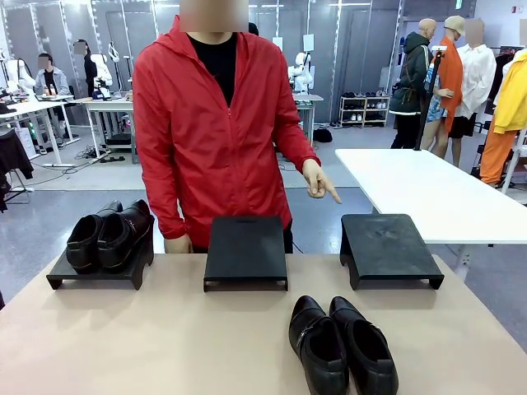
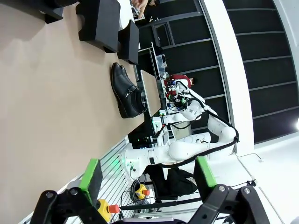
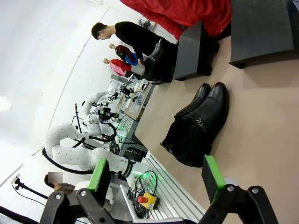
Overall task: Place the shoes on the stand as instructed by the person.
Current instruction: Pick up another pair of Shoes and place it on the Shoes Stand indicated by the person.
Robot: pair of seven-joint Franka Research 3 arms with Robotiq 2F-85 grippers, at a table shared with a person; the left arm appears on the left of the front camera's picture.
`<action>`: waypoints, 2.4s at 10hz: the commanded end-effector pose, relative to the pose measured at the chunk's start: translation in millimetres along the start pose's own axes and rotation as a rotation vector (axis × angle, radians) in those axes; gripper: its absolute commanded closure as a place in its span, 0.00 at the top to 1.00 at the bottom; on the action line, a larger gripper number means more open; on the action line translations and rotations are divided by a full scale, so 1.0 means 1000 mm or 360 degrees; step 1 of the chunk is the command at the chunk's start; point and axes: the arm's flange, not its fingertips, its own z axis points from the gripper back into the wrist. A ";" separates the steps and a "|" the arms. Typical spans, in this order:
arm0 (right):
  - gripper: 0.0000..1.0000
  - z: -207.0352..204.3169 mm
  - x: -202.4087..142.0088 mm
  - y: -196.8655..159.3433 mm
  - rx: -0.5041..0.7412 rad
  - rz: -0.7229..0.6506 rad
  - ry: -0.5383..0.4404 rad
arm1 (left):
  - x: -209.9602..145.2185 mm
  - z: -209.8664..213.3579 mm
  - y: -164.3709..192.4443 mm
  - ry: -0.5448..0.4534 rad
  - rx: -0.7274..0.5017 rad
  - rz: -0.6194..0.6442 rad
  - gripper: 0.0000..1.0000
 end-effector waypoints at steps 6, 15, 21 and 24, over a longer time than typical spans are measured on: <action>1.00 0.001 -0.001 0.002 0.0016 0.0015 -0.0006 | -0.005 -0.001 -0.002 0.0011 -0.0015 -0.0033 1.00; 1.00 -0.200 0.002 0.167 -0.0835 0.0195 0.0777 | -0.005 -0.001 -0.002 0.0011 -0.0015 -0.0033 1.00; 1.00 -0.345 -0.026 0.151 -0.1321 0.0216 0.0820 | -0.005 -0.001 -0.002 0.0011 -0.0015 -0.0033 1.00; 1.00 -0.386 -0.047 0.122 -0.1423 0.0108 0.0850 | -0.005 -0.001 -0.002 0.0011 -0.0015 -0.0033 1.00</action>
